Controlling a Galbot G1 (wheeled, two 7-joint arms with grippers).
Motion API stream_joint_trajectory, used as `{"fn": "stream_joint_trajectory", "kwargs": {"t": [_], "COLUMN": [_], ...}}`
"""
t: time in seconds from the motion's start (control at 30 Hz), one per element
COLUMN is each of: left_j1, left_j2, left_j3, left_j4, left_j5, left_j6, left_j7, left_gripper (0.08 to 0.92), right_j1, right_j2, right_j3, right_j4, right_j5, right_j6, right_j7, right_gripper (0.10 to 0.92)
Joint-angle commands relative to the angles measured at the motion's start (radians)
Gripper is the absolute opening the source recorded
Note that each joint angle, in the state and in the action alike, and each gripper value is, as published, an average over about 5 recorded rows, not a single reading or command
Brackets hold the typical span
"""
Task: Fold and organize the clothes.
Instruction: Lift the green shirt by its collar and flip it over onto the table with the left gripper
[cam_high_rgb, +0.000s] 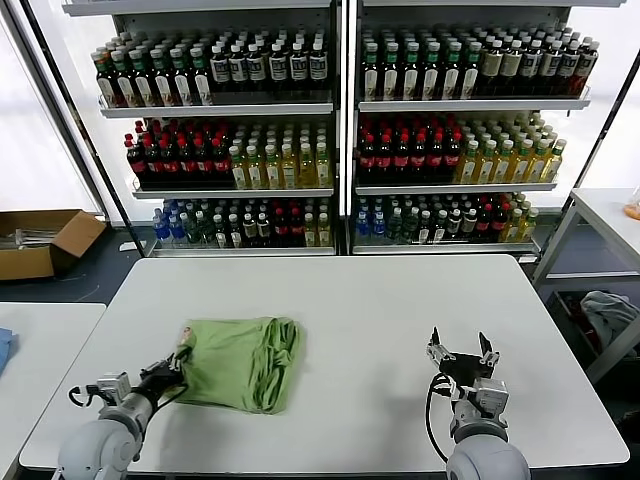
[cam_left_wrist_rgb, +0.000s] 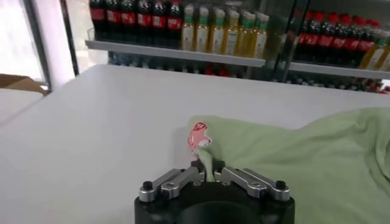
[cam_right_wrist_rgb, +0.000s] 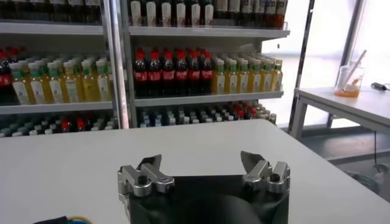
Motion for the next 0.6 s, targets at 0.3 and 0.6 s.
{"fn": "stream_joint_trajectory", "kwargs": {"t": [0.3, 0.6], "left_j1": [0.013, 0.06], "left_j2": [0.482, 0.385], "left_j3": [-0.508, -0.382], "left_j4": [0.262, -0.045], "left_j5": [-0.086, -0.028], "left_j6": [-0.045, -0.013], "left_j7": [0.036, 0.031], "left_gripper": [0.122, 0.122], "right_j1": [0.029, 0.018], "right_j2": [-0.014, -0.01], "right_j3": [-0.009, -0.005], "right_j4": [-0.016, -0.016], "right_j5": [0.016, 0.013], "right_j6": [-0.001, -0.002], "right_j7": [-0.001, 0.002], "right_gripper": [0.823, 0.823]}}
